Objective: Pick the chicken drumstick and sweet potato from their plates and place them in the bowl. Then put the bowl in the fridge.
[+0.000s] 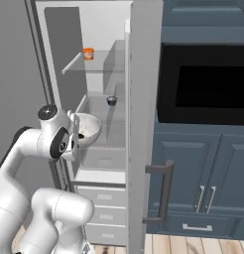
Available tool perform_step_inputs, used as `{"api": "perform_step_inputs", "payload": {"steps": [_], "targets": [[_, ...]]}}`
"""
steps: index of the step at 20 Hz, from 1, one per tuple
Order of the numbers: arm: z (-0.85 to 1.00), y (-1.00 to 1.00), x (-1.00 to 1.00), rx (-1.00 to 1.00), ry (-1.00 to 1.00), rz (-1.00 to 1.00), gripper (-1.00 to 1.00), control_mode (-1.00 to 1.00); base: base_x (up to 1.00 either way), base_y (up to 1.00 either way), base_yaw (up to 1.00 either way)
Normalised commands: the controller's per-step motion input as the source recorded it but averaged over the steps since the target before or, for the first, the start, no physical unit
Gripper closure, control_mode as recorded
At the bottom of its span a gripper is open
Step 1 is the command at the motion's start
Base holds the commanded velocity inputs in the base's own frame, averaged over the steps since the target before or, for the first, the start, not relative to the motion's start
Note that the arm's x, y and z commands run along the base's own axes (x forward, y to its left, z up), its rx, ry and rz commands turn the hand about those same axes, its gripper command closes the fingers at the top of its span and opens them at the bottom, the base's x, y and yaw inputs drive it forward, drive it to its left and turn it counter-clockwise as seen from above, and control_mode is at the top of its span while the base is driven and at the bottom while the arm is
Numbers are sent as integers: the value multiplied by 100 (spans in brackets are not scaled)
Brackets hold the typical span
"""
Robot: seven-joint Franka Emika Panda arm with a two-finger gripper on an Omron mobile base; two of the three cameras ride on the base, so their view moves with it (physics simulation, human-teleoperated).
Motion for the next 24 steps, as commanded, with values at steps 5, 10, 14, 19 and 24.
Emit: {"api": "perform_step_inputs", "payload": {"steps": [5,10,14,19,24], "targets": [[15,-41,3,17,0,-1,100,-100,0,0,0],[13,-24,24,3,-1,6,100,-100,0,0,0],[7,-8,28,-9,-8,2,100,-100,0,0,0],[7,0,27,-24,-11,0,100,-100,0,0,0],[17,0,24,-15,-14,0,100,-100,0,0,0]]}}
